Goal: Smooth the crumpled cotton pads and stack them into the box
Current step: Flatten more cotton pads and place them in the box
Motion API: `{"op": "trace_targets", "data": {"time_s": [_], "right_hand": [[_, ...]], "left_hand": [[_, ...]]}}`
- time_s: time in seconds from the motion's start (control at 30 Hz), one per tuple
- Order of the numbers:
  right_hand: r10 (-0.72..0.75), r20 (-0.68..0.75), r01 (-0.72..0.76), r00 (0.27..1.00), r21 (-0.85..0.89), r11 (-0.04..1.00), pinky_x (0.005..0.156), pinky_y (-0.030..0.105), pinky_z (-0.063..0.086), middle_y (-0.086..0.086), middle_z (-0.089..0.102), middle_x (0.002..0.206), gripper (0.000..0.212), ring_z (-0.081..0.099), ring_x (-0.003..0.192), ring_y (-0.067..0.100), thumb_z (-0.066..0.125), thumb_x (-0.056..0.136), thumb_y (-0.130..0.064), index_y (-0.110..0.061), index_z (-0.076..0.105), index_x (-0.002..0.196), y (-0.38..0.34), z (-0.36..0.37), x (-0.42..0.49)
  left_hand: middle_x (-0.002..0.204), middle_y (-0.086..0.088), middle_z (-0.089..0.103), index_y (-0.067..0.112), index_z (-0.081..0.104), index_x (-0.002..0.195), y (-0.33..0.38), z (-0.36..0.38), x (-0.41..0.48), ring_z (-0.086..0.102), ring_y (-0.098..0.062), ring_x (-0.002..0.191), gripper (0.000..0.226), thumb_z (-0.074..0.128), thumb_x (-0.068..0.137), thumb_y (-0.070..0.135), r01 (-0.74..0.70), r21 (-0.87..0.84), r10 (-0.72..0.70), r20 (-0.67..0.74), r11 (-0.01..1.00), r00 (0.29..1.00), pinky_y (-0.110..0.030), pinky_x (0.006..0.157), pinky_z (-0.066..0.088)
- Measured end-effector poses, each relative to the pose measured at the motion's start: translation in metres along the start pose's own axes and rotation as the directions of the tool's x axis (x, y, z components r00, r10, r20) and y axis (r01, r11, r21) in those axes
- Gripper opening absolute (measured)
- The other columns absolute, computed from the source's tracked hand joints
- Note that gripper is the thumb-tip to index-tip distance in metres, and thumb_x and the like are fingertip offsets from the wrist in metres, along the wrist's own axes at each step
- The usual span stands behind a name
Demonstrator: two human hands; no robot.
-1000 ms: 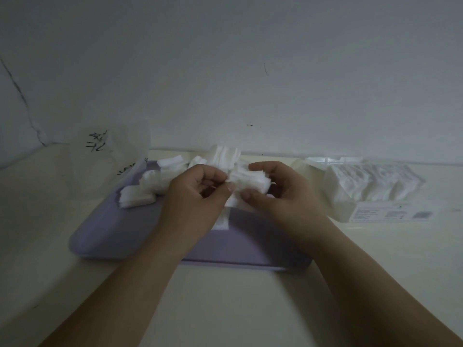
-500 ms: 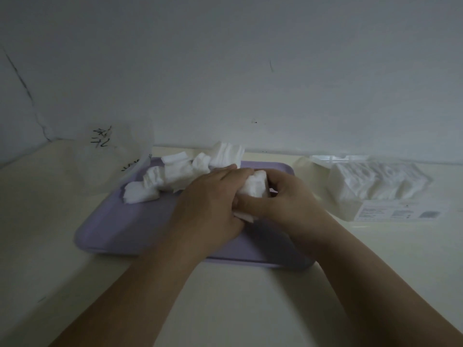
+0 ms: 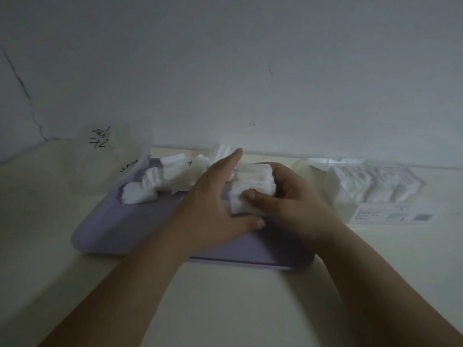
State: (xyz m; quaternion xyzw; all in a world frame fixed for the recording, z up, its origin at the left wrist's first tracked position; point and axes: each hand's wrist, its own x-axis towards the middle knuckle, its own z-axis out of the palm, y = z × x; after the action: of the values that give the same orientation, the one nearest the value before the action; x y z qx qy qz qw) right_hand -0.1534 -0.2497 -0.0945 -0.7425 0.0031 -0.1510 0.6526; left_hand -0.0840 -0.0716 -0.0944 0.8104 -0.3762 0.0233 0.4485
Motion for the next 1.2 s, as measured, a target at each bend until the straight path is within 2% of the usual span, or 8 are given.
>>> {"op": "trace_targets", "data": {"time_s": [0.3, 0.43, 0.57, 0.67, 0.8, 0.9, 1.03, 1.2], "right_hand": [[0.007, 0.196, -0.025, 0.981, 0.089, 0.996, 0.095, 0.042, 0.056, 0.013, 0.071, 0.122, 0.059, 0.066, 0.113, 0.023, 0.069, 0.08, 0.006, -0.018, 0.061, 0.133, -0.002, -0.003, 0.0], [0.05, 0.161, -0.094, 0.986, 0.281, 0.955, 0.092, 0.033, 0.057, 0.001, 0.076, 0.119, 0.037, 0.071, 0.114, 0.018, 0.062, 0.096, -0.003, -0.029, 0.067, 0.123, -0.01, 0.007, -0.002], [0.111, 0.043, -0.118, 0.993, 0.264, 0.957, 0.111, 0.05, 0.048, 0.008, 0.074, 0.126, 0.027, 0.067, 0.124, 0.025, 0.051, 0.108, -0.037, -0.026, 0.071, 0.122, -0.009, 0.017, -0.005], [0.104, -0.026, -0.097, 0.994, 0.205, 0.974, 0.115, 0.05, 0.046, -0.006, 0.074, 0.126, 0.03, 0.067, 0.125, 0.019, 0.051, 0.106, -0.041, -0.028, 0.069, 0.126, -0.007, 0.02, -0.004], [0.107, -0.042, -0.101, 0.993, 0.118, 0.988, 0.105, 0.019, 0.046, -0.024, 0.06, 0.141, 0.053, 0.059, 0.128, -0.002, 0.045, 0.111, -0.032, -0.028, 0.031, 0.162, -0.007, 0.024, -0.004], [0.111, -0.025, -0.11, 0.994, 0.028, 0.994, 0.098, 0.009, 0.039, -0.019, 0.038, 0.15, 0.063, 0.048, 0.128, -0.007, 0.043, 0.112, -0.03, -0.04, 0.011, 0.165, -0.007, 0.029, -0.008], [0.106, -0.052, -0.108, 0.993, -0.041, 0.993, 0.088, -0.001, 0.041, -0.033, 0.045, 0.128, 0.07, 0.049, 0.093, -0.034, 0.047, 0.11, -0.031, -0.043, 0.004, 0.164, -0.004, 0.03, -0.007], [0.13, 0.01, -0.13, 0.991, 0.159, 0.979, 0.106, 0.018, 0.043, -0.017, 0.04, 0.155, 0.078, 0.054, 0.125, -0.009, 0.057, 0.104, -0.027, -0.036, 0.01, 0.166, -0.006, 0.025, -0.003]], "left_hand": [[0.119, 0.021, 0.069, 0.043, 0.06, 0.133, -0.006, -0.006, 0.004, 0.066, -0.004, 0.109, 0.068, 0.086, 0.07, 0.037, -0.002, -0.102, -0.006, -0.08, 0.995, 0.997, -0.037, 0.092, 0.058], [0.089, 0.024, 0.07, 0.049, 0.065, 0.101, 0.0, -0.004, 0.003, 0.066, -0.002, 0.08, 0.047, 0.091, 0.067, 0.031, 0.01, -0.107, -0.023, -0.114, 0.994, 0.993, -0.023, 0.073, 0.054], [0.07, 0.033, 0.063, 0.038, 0.066, 0.107, 0.003, -0.001, 0.001, 0.057, 0.012, 0.058, 0.05, 0.091, 0.072, 0.011, 0.018, -0.125, -0.031, -0.097, 0.992, 0.995, -0.005, 0.057, 0.04], [0.077, 0.023, 0.07, 0.039, 0.066, 0.116, 0.005, 0.002, 0.002, 0.062, 0.003, 0.06, 0.053, 0.088, 0.076, 0.013, 0.061, -0.187, -0.071, -0.049, 0.98, 0.996, -0.016, 0.059, 0.049], [0.097, 0.009, 0.077, 0.035, 0.066, 0.116, 0.011, 0.01, 0.004, 0.076, -0.013, 0.086, 0.049, 0.086, 0.077, 0.015, 0.074, -0.207, -0.081, -0.022, 0.975, 0.997, -0.045, 0.081, 0.063], [0.098, 0.01, 0.076, 0.035, 0.065, 0.112, 0.012, 0.011, 0.004, 0.074, -0.009, 0.087, 0.043, 0.086, 0.077, 0.025, 0.072, -0.164, -0.075, -0.015, 0.984, 0.997, -0.044, 0.08, 0.062], [0.108, 0.014, 0.073, 0.043, 0.056, 0.12, 0.01, 0.013, 0.002, 0.073, -0.001, 0.093, 0.06, 0.088, 0.074, 0.023, 0.092, -0.188, -0.098, -0.025, 0.978, 0.995, -0.036, 0.087, 0.062], [0.1, 0.01, 0.076, 0.038, 0.062, 0.114, 0.006, 0.011, 0.003, 0.074, -0.01, 0.089, 0.047, 0.085, 0.075, 0.026, 0.076, -0.192, -0.083, -0.025, 0.978, 0.996, -0.047, 0.083, 0.061]]}}
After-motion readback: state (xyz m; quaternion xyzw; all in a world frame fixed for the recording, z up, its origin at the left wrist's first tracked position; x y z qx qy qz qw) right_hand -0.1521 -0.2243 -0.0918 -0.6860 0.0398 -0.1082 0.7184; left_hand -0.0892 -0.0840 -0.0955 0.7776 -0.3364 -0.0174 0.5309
